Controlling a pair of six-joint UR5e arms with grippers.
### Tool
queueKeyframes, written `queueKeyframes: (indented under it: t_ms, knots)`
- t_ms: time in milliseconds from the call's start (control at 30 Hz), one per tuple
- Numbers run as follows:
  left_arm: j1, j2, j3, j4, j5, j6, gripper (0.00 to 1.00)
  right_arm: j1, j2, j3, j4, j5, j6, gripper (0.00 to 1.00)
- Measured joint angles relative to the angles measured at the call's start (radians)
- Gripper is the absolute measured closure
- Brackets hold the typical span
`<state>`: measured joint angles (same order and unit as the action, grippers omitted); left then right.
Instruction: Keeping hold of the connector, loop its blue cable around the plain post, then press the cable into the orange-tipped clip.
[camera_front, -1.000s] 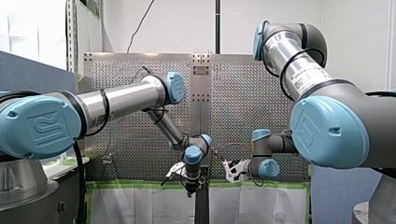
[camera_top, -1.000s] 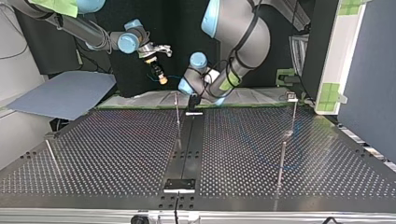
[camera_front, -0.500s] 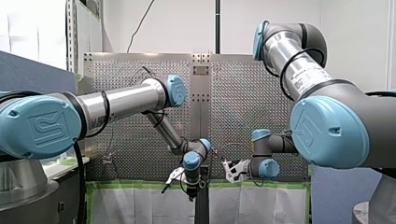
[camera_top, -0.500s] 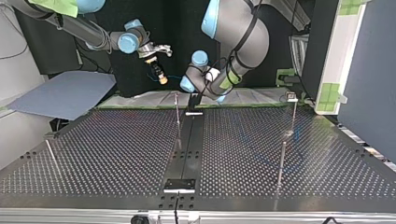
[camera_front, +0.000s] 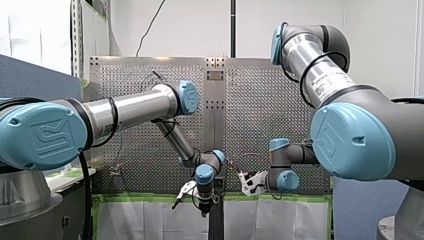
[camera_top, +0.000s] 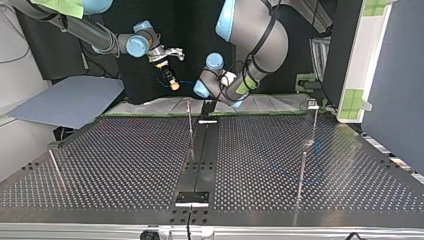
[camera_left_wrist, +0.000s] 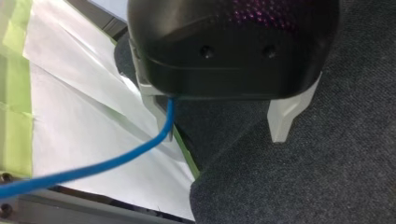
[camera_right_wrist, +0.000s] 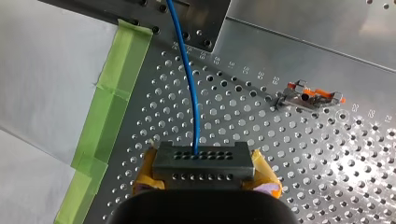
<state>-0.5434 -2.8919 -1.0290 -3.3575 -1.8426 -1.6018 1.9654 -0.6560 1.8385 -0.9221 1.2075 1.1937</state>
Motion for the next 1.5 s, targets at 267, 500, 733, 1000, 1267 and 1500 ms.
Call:
queueKeyframes:
  t_ms: [267, 500, 733, 1000, 1267, 1500]
  knots:
    - [-0.005, 0.001, -0.009, 0.001, -0.037, 0.000, 0.46, 0.000, 0.000, 0.000, 0.001, 0.000, 0.000, 1.00]
    - [-0.014, 0.001, -0.016, 0.007, -0.041, 0.013, 0.85, 0.002, 0.000, 0.000, 0.006, 0.000, -0.002, 1.00]
    - [-0.024, 0.006, -0.007, 0.015, -0.014, 0.016, 0.91, 0.003, 0.000, 0.000, 0.008, 0.000, -0.003, 1.00]
    - [-0.035, 0.011, -0.013, 0.047, 0.002, 0.012, 0.97, 0.005, 0.000, 0.000, 0.008, 0.000, -0.003, 1.00]
    - [-0.032, 0.045, -0.058, 0.129, -0.002, -0.032, 0.95, 0.005, 0.000, 0.000, 0.009, 0.000, -0.002, 1.00]
    - [-0.025, 0.073, -0.081, 0.185, -0.009, -0.070, 0.95, 0.004, 0.000, 0.000, 0.012, 0.001, -0.001, 1.00]
